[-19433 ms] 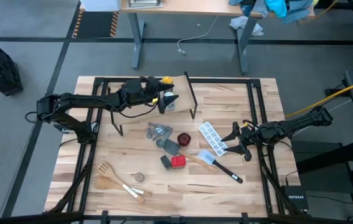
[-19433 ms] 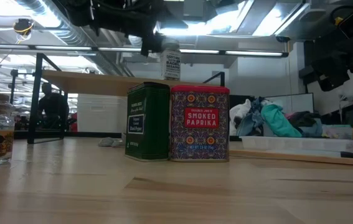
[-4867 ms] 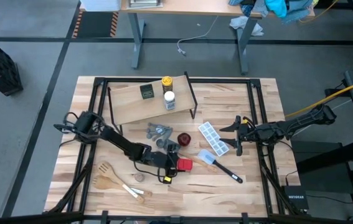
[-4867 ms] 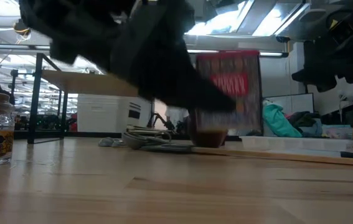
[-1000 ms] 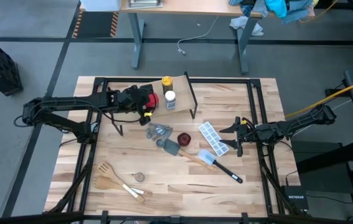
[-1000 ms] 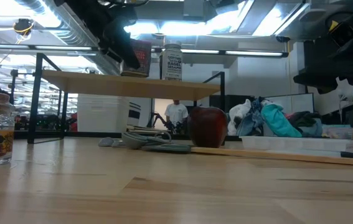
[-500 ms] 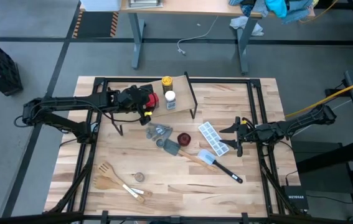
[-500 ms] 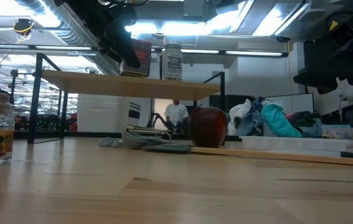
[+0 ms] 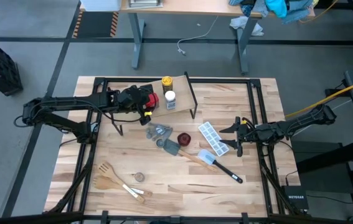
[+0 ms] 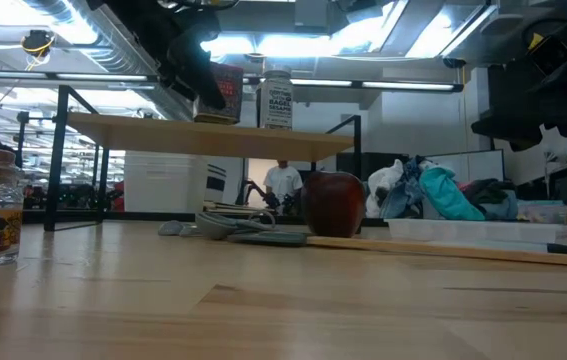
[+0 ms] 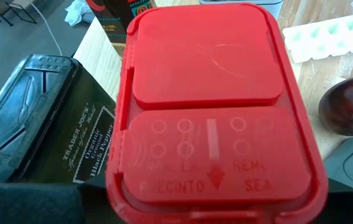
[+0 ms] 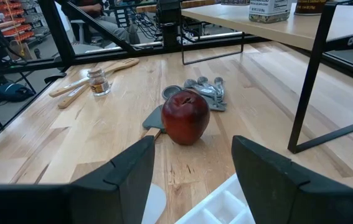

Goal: Shelf spices
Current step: Put the red seasoning can on the shelf

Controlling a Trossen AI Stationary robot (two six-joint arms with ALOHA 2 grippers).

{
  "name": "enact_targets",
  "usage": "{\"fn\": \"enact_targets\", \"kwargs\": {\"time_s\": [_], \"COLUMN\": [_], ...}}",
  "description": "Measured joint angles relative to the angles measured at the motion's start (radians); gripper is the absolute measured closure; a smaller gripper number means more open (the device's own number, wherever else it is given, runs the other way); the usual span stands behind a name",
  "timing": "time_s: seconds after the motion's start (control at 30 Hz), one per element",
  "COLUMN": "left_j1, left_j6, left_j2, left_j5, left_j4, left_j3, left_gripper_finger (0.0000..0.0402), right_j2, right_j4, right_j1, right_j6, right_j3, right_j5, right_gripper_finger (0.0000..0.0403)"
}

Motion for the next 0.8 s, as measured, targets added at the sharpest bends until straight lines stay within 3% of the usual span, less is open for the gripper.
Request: {"fn": "enact_targets", "kwargs": {"time_s": [0.8], "left_j1": [0.02], "left_j6": [-0.03], "left_j2": [0.0], "left_j5": [0.023], "left_j4": [-0.021], "left_j3": [0.001], "left_gripper_finger": [0.0205], "right_j2": [0.0], "right_j4": [0.0], "right_j1": [0.0], "right_j6": [0.0], "right_j3": [0.0], "right_j5": [0.0], "right_gripper_finger": [0.0182]}}
